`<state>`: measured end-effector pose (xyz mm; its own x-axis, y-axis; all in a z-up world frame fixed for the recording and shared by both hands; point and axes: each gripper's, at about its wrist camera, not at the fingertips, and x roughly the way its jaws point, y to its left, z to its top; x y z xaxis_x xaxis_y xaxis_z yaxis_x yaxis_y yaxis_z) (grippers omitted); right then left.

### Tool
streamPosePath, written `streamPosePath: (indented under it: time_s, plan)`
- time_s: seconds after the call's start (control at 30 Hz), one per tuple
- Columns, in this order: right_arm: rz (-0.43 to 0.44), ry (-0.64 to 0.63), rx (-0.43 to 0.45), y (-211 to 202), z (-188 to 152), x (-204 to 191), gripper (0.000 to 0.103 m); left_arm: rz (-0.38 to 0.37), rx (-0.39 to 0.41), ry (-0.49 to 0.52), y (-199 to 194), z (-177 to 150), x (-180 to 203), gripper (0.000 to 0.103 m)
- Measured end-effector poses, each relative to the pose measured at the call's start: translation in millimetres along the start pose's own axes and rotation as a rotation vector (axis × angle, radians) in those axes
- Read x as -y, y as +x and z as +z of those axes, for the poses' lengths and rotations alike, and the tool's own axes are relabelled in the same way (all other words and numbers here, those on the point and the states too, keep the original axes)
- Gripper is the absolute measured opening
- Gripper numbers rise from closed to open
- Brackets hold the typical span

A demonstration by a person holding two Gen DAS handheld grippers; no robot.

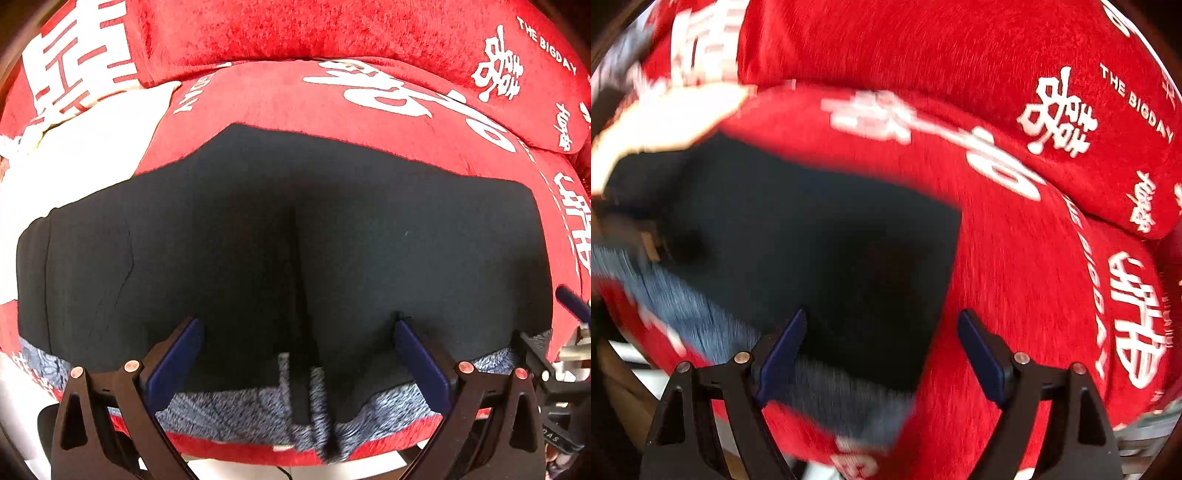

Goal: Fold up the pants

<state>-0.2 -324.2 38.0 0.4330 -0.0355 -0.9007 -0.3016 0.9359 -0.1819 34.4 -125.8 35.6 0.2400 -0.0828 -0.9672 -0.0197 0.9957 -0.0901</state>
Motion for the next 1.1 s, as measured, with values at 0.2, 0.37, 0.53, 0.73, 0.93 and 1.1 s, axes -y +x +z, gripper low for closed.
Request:
streamPosePath:
  time_s: [0.2, 0.37, 0.53, 0.73, 0.93, 1.1]
  plan:
    - [-0.032, 0.122, 0.067, -34.4, -5.0, 11.1, 0.087, -0.001, 0.050, -0.041, -20.6, -8.3, -17.1, 0.103]
    - [-0.077, 0.068, -0.113, 0.7, -4.3, -8.8, 0.089, 0.045, 0.005, 0.012, -7.9, -22.2, -15.8, 0.103]
    - [-0.022, 0.133, 0.032, -33.8, 26.6, -7.8, 0.090, 0.063, 0.051, -0.028, -26.9, -30.6, -33.2, 0.103]
    - [0.092, 0.066, -0.008, 12.6, 74.4, -51.2, 0.090, 0.077, -0.030, -0.053, 2.8, -25.9, -43.7, 0.103]
    - [0.044, 0.183, -0.034, 32.3, 103.6, -59.5, 0.099, 0.071, 0.031, -0.070, -21.1, -31.8, -58.4, 0.103]
    - [0.013, 0.067, -0.072, 36.3, 98.0, -86.5, 0.100, 0.107, -0.058, -0.046, 9.9, -33.8, -61.5, 0.103]
